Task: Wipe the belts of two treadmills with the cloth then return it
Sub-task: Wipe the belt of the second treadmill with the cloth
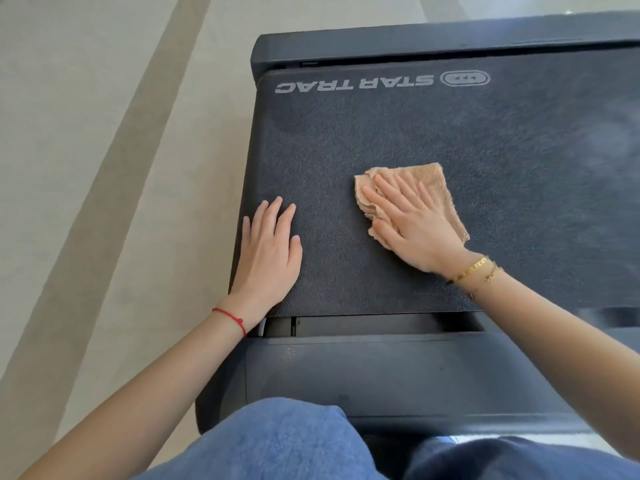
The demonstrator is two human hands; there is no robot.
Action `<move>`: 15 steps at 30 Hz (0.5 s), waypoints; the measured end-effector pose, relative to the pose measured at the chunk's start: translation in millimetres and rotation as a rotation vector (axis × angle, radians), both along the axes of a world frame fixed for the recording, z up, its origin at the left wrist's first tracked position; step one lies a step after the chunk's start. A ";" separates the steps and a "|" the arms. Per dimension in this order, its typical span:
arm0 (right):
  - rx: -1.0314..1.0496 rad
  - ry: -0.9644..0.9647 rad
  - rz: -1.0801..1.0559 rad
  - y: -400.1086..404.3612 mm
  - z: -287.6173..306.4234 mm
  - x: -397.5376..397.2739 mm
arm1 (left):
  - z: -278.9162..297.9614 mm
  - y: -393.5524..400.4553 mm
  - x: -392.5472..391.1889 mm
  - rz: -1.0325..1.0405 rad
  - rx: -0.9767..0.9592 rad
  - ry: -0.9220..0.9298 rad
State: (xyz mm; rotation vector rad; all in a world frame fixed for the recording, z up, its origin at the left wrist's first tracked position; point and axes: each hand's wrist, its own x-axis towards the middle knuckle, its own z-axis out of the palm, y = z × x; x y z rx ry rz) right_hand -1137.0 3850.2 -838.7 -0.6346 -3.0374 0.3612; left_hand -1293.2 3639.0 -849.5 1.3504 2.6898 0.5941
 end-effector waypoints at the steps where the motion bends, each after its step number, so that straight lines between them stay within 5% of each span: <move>1: -0.005 -0.001 0.034 -10.3 -0.3 4.8 | 0.3 7.2 -0.6 -0.018 -0.003 0.006; 8: -0.033 -0.084 0.284 -66.6 6.1 66.4 | 5.9 61.4 0.4 -0.160 -0.044 0.012; 15: -0.011 -0.062 0.036 0.0 0.4 71.6 | 14.6 99.9 9.5 -0.199 -0.101 0.021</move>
